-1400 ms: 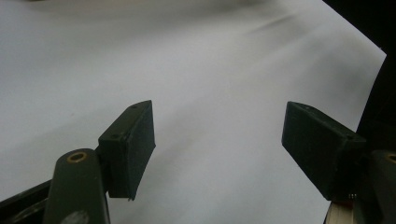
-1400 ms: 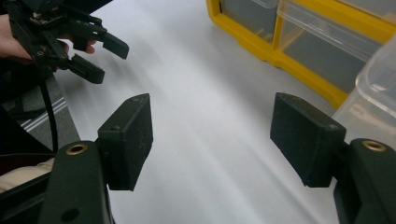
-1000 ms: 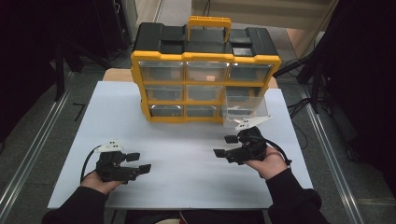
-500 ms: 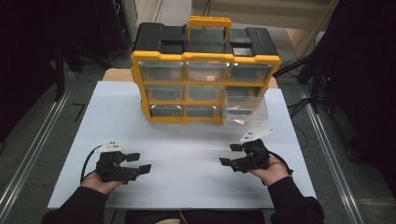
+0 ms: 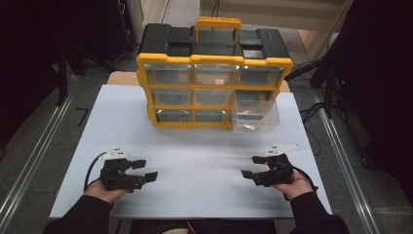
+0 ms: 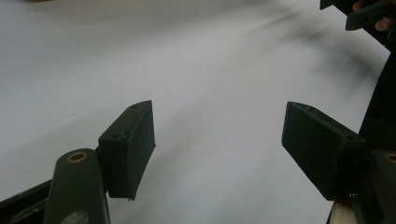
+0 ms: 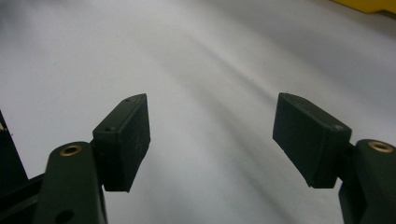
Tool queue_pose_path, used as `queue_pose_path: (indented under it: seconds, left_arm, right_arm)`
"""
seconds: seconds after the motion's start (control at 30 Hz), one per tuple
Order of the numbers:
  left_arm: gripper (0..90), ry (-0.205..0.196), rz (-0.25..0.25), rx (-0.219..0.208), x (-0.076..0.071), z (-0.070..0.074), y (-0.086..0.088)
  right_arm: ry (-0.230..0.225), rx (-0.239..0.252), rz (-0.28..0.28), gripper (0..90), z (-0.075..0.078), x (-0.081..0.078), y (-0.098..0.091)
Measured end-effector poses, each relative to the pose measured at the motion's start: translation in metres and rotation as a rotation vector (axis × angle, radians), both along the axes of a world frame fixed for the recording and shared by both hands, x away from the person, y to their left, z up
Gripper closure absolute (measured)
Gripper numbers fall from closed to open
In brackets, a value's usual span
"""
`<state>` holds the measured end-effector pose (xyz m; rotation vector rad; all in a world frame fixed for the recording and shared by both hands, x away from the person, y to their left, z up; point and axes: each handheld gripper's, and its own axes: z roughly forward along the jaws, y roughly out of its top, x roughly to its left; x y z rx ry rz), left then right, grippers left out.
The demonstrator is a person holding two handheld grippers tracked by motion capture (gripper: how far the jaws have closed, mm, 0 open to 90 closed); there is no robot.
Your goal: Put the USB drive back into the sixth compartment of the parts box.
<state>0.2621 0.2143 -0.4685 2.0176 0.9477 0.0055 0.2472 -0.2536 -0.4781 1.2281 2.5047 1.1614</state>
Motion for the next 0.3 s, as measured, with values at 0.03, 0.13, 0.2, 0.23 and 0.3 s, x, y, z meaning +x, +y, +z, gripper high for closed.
queue_pose_path:
  seconds: [0.03, 0.13, 0.2, 0.23, 0.3]
  left_arm:
    - [26.8, -0.001, 0.001, 0.0, 0.0, 0.0, 0.0]
    - [26.8, 0.0, 0.001, -0.002, -0.0001, 0.0003, 0.0005]
    - [26.8, 0.001, 0.001, -0.002, -0.0002, 0.0003, 0.0006]
    - [26.8, 0.001, 0.001, -0.002, -0.0002, 0.0003, 0.0007]
    - [26.8, 0.001, 0.001, -0.003, -0.0001, 0.0002, 0.0006]
  right_arm:
    - [0.001, 0.0, -0.001, 25.7, 0.0, -0.0001, -0.001]
    - [0.0, 0.012, -0.011, 25.7, 0.001, 0.0008, -0.0013]
    - [-0.003, 0.007, -0.006, 25.7, 0.0012, 0.0011, -0.0008]
    - [-0.002, 0.006, -0.003, 25.8, 0.0011, 0.0013, -0.0007]
    - [-0.001, 0.007, -0.002, 25.7, 0.0008, 0.0015, -0.0006]
